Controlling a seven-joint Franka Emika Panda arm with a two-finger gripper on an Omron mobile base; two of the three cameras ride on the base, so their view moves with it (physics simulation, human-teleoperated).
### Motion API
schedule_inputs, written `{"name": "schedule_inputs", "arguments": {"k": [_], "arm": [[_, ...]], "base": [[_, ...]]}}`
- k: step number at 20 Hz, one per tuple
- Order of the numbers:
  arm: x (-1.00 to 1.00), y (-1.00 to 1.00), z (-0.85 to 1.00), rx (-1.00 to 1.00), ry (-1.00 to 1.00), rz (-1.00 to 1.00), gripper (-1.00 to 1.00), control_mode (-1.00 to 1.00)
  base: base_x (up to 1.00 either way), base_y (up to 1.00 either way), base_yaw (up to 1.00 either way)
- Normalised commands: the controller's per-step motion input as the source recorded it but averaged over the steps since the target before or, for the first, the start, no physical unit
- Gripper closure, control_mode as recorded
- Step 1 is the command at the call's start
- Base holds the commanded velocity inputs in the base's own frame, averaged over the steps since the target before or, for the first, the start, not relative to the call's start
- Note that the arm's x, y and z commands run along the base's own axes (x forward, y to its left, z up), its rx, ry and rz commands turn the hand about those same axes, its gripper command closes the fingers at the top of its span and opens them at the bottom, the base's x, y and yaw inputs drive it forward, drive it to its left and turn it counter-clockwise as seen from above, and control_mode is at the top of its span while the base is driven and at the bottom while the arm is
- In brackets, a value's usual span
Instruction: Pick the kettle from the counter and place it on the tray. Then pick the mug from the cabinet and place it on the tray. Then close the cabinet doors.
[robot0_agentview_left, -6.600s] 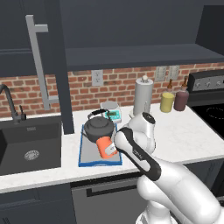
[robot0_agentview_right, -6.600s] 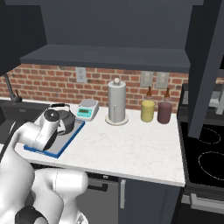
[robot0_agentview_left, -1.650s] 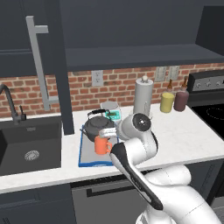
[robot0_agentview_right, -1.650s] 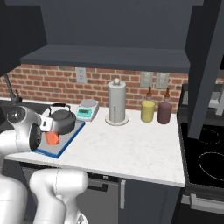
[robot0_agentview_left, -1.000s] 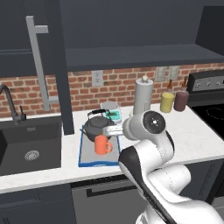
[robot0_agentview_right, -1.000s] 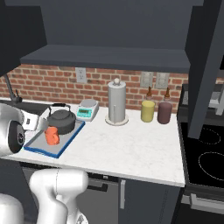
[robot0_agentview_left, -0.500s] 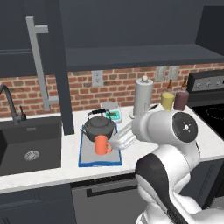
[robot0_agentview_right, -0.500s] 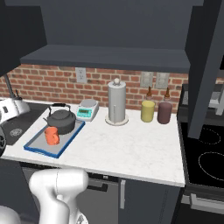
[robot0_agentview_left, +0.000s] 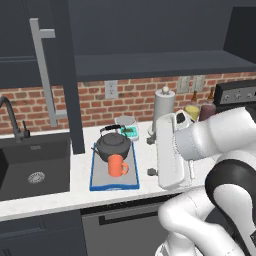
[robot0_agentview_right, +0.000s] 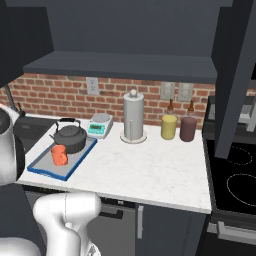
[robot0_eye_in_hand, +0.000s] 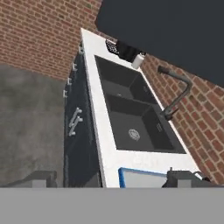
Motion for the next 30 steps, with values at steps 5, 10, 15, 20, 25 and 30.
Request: {"name": "schedule_inputs", "arguments": {"k": [5, 10, 15, 20, 25, 30], "arm": [[-0.34, 0.31, 0.01, -0.24, -0.41, 0.44, -1.00, -1.00], [-0.38, 0.06, 0.11, -0.12, -0.35, 0.06, -1.00, -1.00], [-0.24, 0.00, 0.14, -0.05, -0.23, 0.00, -1.00, -1.00], [-0.06, 0.00, 0.17, 0.00, 0.00, 0.00, -1.00, -1.00], [-0.03, 0.07, 0.07, -0.03, 0.00, 0.00, -1.00, -1.00], [-0.03, 0.09, 0.06, -0.07, 0.00, 0.00, -1.00, -1.00]], "base": [[0.00, 0.00, 0.00], [0.00, 0.00, 0.00], [0.00, 0.00, 0.00], [0.00, 0.00, 0.00], [0.00, 0.00, 0.00], [0.00, 0.00, 0.00]]}}
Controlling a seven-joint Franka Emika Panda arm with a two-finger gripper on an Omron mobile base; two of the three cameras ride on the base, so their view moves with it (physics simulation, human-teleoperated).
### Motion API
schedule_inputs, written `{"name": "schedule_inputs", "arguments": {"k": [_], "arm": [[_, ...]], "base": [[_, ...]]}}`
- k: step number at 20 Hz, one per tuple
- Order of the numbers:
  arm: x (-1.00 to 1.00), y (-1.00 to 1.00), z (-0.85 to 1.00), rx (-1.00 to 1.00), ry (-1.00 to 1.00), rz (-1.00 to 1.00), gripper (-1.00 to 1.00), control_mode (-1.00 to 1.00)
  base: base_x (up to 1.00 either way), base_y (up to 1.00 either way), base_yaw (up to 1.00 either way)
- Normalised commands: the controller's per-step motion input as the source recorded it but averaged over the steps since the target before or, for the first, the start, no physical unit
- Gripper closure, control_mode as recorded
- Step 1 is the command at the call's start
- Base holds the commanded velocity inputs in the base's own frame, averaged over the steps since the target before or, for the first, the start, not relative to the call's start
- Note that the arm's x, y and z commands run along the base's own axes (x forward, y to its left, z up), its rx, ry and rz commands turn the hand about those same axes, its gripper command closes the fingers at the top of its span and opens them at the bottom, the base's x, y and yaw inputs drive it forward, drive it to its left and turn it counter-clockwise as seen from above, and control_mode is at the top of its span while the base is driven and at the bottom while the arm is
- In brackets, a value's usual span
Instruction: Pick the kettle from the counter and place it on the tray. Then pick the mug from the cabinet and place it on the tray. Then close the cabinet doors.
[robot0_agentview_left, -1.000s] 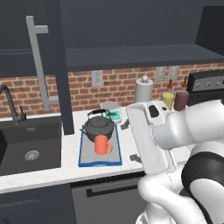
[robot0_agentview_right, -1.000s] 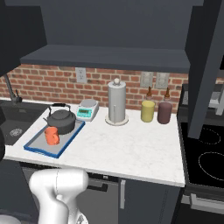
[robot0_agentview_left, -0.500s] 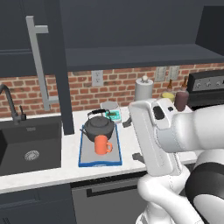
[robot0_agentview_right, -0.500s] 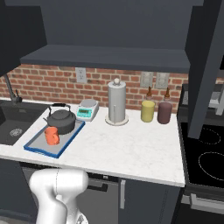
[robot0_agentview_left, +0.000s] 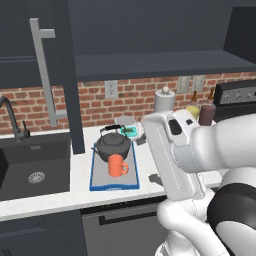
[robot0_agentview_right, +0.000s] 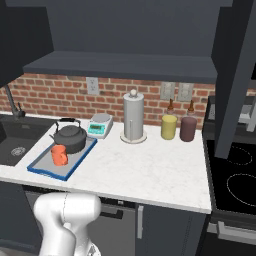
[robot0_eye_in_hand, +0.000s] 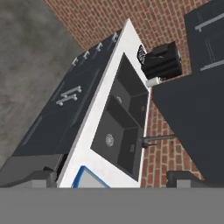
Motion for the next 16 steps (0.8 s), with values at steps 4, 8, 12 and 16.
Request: {"name": "schedule_inputs", "arguments": {"k": [4, 8, 12, 16], "arm": [[-0.04, 0.19, 0.04, -0.12, 0.00, 0.00, -1.00, -1.00], [-0.02, 0.13, 0.06, -0.11, 0.00, 0.00, -1.00, -1.00], [-0.07, 0.05, 0.00, -0.02, 0.00, 0.00, -1.00, -1.00], [-0.03, 0.02, 0.00, 0.00, 0.00, 0.00, -1.00, -1.00]], "base": [[0.00, 0.00, 0.00], [0.00, 0.00, 0.00], [0.00, 0.00, 0.00], [0.00, 0.00, 0.00]]}}
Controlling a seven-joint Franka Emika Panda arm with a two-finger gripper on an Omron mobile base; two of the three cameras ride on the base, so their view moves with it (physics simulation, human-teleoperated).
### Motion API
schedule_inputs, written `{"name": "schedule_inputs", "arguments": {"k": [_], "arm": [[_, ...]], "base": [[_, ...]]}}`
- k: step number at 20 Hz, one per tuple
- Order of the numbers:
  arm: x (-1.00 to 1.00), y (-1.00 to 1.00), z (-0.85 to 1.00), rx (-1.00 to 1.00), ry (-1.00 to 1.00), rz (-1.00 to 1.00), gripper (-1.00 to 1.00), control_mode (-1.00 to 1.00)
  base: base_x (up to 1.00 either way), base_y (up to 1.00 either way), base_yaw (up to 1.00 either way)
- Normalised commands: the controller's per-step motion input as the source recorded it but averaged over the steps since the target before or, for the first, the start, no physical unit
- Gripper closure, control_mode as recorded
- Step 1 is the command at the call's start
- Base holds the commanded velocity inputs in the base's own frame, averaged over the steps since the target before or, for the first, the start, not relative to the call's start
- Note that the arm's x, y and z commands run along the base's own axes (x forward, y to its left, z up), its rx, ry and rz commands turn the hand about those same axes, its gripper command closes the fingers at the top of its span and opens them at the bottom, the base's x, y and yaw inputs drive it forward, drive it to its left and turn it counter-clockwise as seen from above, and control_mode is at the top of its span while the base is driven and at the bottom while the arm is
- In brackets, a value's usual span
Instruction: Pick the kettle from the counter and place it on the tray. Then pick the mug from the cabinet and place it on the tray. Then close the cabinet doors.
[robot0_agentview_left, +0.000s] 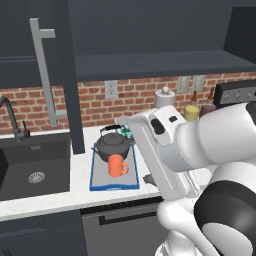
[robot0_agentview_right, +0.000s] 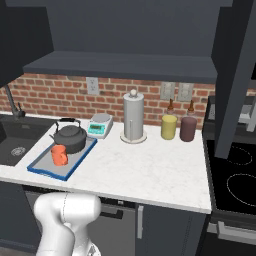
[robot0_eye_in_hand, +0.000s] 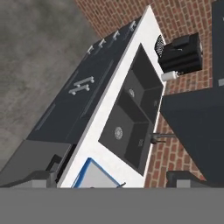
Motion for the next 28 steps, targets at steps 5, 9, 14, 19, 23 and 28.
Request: {"name": "schedule_inputs", "arguments": {"k": [5, 9, 14, 19, 23, 28], "arm": [[-0.12, 0.04, 0.00, -0.01, -0.03, 0.00, -1.00, -1.00], [-0.17, 0.05, 0.00, -0.01, -0.04, 0.00, -1.00, -1.00], [-0.02, 0.09, 0.00, 0.00, -0.06, 0.00, -1.00, -1.00], [-0.01, 0.34, 0.16, 0.02, -0.06, 0.00, -1.00, -1.00], [0.00, 0.35, 0.14, 0.03, 0.00, 0.00, -1.00, -1.00], [0.00, 0.44, 0.18, 0.01, 0.01, 0.00, -1.00, -1.00]], "base": [[0.00, 0.00, 0.00], [0.00, 0.00, 0.00], [0.00, 0.00, 0.00], [0.00, 0.00, 0.00], [0.00, 0.00, 0.00], [0.00, 0.00, 0.00]]}}
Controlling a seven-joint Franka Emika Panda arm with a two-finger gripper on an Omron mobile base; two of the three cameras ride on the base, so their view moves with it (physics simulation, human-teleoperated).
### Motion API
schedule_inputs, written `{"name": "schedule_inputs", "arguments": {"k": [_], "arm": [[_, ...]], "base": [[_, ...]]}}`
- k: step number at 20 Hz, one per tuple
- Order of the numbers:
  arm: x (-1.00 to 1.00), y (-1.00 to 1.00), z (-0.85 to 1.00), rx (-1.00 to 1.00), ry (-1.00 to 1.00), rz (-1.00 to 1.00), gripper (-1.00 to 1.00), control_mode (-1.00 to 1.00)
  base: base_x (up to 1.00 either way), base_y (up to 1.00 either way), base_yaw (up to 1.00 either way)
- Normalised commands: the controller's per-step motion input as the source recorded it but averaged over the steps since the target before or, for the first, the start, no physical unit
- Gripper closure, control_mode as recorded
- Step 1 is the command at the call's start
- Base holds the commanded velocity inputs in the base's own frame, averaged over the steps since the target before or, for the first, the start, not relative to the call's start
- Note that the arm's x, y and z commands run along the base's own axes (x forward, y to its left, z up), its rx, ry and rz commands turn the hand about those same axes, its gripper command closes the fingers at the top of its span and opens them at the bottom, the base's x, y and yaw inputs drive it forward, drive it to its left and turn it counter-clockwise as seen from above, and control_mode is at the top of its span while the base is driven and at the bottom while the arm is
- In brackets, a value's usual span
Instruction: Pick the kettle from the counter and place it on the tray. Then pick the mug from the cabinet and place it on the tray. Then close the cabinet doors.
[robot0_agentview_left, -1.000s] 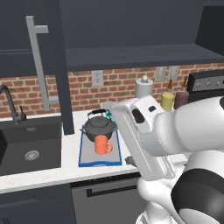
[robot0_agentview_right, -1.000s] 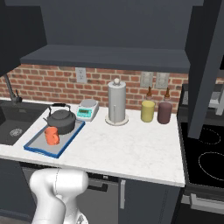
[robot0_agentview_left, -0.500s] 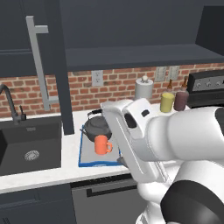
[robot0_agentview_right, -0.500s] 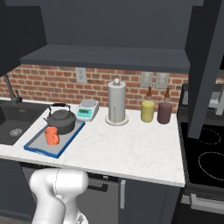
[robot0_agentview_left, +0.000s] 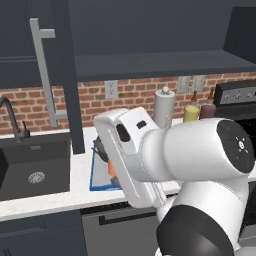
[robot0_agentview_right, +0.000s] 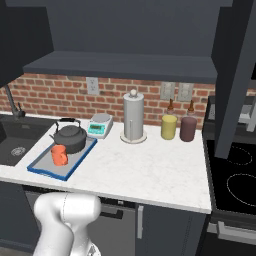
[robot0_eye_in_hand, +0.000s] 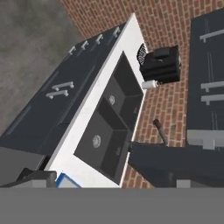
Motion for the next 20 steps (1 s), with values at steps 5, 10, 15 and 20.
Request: {"name": "schedule_inputs", "arguments": {"k": [5, 10, 15, 20], "arm": [[0.00, 0.48, 0.13, 0.00, 0.00, 0.00, -1.00, -1.00], [0.00, 0.48, 0.08, 0.03, 0.00, 0.00, -1.00, -1.00], [0.16, 0.23, 0.00, 0.05, 0.00, -0.05, -1.00, -1.00], [0.21, 0.32, 0.09, 0.03, -0.03, -0.20, -1.00, -1.00]], "base": [[0.00, 0.00, 0.00], [0.00, 0.00, 0.00], [0.00, 0.00, 0.00], [0.00, 0.00, 0.00]]}}
